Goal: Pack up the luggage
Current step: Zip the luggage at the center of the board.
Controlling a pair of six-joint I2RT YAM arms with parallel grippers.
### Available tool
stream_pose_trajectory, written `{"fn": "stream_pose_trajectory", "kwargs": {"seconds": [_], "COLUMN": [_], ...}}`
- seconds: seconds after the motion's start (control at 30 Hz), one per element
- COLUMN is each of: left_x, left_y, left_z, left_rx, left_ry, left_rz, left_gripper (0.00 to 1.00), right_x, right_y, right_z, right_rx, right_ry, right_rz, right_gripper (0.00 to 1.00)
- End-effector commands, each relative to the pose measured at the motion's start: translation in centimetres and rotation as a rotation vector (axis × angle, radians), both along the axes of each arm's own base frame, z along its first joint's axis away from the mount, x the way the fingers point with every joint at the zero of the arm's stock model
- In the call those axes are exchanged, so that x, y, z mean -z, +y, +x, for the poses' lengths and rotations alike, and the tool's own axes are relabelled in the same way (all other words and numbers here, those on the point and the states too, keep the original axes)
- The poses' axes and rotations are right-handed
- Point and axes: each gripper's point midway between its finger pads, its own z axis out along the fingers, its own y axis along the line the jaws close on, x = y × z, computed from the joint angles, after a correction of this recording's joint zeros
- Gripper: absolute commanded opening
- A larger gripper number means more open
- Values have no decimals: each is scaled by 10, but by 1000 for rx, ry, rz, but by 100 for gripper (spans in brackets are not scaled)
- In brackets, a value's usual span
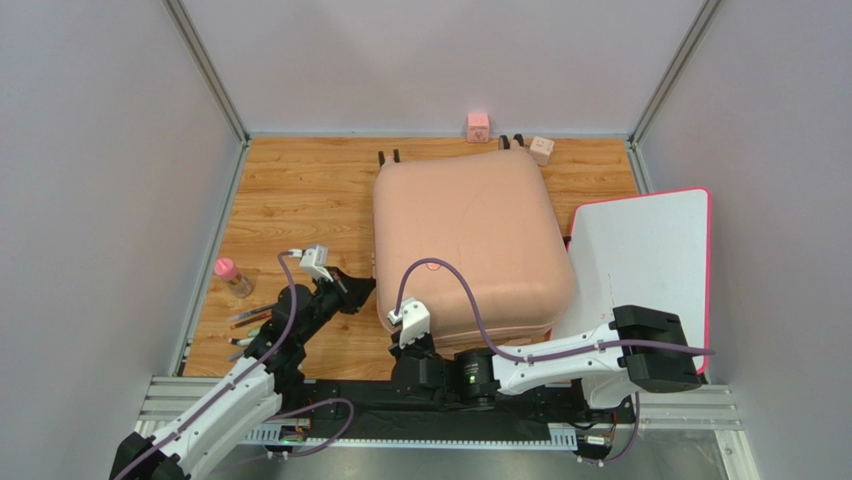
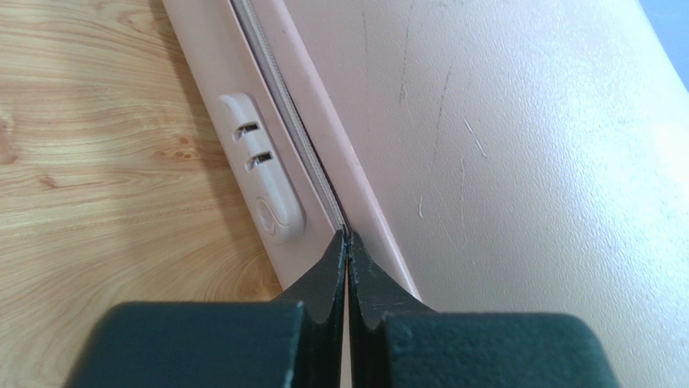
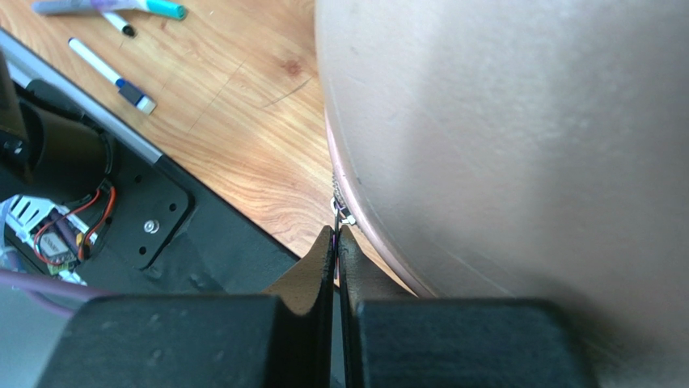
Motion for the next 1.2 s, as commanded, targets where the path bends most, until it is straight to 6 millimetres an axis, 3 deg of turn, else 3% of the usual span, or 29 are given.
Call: {"fn": "stream_pose_trajectory", "kwargs": {"seconds": [0.0,0.07,0.1,0.13,0.17,0.23,0.4,0.63,0.9,1.17], "left_x": [-10,-13,-28,-25,-33,-32,-38,-44,-47,-17], "left_y": [-22,-15,-14,-11,-8,-4,12,19,4,3], "left_z": [-16,-8,-2,0,9,18,43,82,108,121], "left_rx": [127,79,62,52,22,-2,-89,-99,-43,-53], "left_ry": [17,12,-11,1,0,30,51,57,52,138], "left_rz": [-30,8,16,65,80,99,94,65,-6,30], "left_gripper": [0,0,2,7,18,28,39,41,46,47], "right_x": [-13,-13,-12,-12,-13,-12,-15,-13,-14,-17], "right_y": [-21,-20,-20,-19,-18,-17,-12,-4,3,0], "right_z": [46,45,45,45,44,43,41,40,39,39], "right_rx": [223,219,217,216,210,207,190,167,150,155], "right_ry": [-32,-28,-26,-24,-21,-21,-14,-14,-15,-14], "right_rz": [90,90,89,91,91,90,102,96,90,99], "right_gripper": [0,0,0,0,0,0,0,0,0,0]}}
